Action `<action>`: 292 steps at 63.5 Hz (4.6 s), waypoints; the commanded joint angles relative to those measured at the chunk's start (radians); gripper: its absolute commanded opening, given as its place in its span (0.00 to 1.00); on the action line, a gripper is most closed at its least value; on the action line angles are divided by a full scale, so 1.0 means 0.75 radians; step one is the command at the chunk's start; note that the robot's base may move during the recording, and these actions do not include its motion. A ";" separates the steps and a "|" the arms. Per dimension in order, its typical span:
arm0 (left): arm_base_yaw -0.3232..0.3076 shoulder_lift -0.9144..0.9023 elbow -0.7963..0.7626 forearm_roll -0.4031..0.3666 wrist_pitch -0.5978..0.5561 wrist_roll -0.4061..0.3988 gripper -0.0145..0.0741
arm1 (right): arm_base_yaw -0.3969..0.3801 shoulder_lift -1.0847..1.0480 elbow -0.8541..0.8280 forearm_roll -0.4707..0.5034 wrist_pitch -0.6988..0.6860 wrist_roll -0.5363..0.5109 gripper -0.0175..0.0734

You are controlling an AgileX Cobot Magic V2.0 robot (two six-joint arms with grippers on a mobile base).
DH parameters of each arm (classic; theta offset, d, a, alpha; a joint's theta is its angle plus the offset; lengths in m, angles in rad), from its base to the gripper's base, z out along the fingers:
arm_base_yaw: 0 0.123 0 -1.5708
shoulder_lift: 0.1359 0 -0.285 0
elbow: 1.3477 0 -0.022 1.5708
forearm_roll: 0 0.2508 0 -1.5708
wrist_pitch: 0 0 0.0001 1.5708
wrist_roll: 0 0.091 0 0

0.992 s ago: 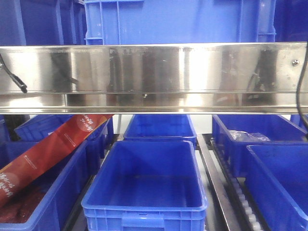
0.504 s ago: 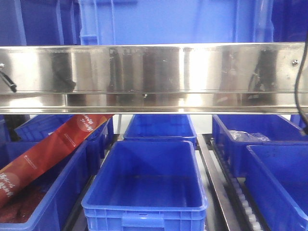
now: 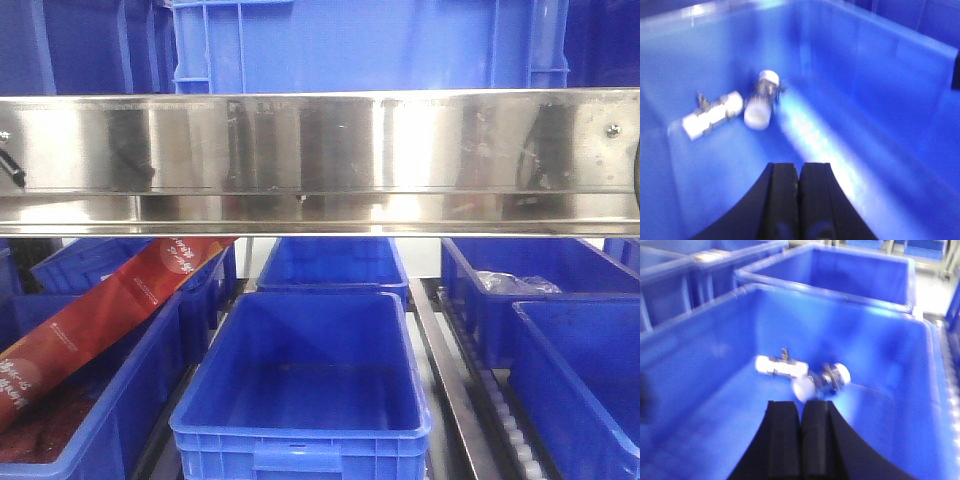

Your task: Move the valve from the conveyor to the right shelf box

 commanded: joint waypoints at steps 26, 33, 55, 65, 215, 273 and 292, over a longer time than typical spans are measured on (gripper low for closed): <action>0.107 -0.293 0.190 -0.145 -0.059 -0.064 0.04 | -0.091 -0.306 0.159 -0.004 -0.154 -0.005 0.01; 0.107 -0.397 0.357 -0.148 -0.175 -0.064 0.04 | -0.093 -0.399 0.309 -0.007 -0.241 -0.005 0.01; 0.110 -0.839 1.092 -0.124 -0.579 -0.064 0.04 | -0.093 -0.735 0.887 -0.021 -0.592 -0.005 0.01; 0.110 -1.088 1.436 -0.031 -0.775 -0.064 0.04 | -0.093 -0.912 1.138 -0.021 -0.717 -0.005 0.01; 0.110 -2.146 2.419 -0.031 -1.083 -0.064 0.04 | -0.459 -2.251 2.312 0.007 -0.584 -0.005 0.01; 0.110 -2.146 2.419 -0.031 -1.083 -0.064 0.04 | -0.459 -2.251 2.312 -0.034 -0.603 0.041 0.01; 0.110 -2.146 2.419 -0.031 -1.083 -0.064 0.04 | -0.459 -2.251 2.312 -0.034 -0.603 0.041 0.01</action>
